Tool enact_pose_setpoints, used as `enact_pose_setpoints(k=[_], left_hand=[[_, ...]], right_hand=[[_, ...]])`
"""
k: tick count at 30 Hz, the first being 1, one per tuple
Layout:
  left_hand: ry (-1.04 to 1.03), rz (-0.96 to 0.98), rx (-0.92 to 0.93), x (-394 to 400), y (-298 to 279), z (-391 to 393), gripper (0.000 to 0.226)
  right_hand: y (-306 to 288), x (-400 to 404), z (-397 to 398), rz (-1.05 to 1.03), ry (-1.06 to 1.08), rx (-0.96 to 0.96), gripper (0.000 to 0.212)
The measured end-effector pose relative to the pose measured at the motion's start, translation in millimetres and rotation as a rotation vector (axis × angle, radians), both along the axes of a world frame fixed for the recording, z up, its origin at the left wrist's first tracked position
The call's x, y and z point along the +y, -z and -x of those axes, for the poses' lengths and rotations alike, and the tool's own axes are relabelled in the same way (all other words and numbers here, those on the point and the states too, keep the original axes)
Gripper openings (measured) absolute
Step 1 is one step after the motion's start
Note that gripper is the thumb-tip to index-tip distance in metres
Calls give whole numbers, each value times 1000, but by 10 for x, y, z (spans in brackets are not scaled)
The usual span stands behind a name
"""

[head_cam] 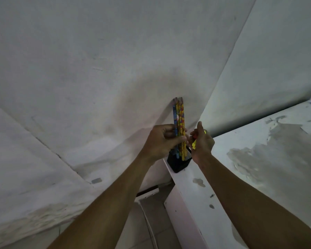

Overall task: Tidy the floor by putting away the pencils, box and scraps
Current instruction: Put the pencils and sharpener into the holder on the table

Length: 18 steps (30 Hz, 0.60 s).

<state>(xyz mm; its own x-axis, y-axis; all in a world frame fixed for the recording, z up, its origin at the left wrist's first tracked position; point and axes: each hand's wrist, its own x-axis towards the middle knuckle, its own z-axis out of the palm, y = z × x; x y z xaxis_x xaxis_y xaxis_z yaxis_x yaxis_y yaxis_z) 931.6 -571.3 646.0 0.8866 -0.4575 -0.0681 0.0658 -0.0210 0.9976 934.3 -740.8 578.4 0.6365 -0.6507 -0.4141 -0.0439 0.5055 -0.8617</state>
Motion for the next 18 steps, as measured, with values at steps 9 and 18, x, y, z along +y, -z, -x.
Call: enact_pose_setpoints(k=[9,18], left_hand=[[20,-10,4,-19,99,-49,29],[18,5,35,-3,148,-21,27]], right_hand=[[162,-68,8,-1,-58,-35,34],[109,-107,122,-15,-225,-92,33]])
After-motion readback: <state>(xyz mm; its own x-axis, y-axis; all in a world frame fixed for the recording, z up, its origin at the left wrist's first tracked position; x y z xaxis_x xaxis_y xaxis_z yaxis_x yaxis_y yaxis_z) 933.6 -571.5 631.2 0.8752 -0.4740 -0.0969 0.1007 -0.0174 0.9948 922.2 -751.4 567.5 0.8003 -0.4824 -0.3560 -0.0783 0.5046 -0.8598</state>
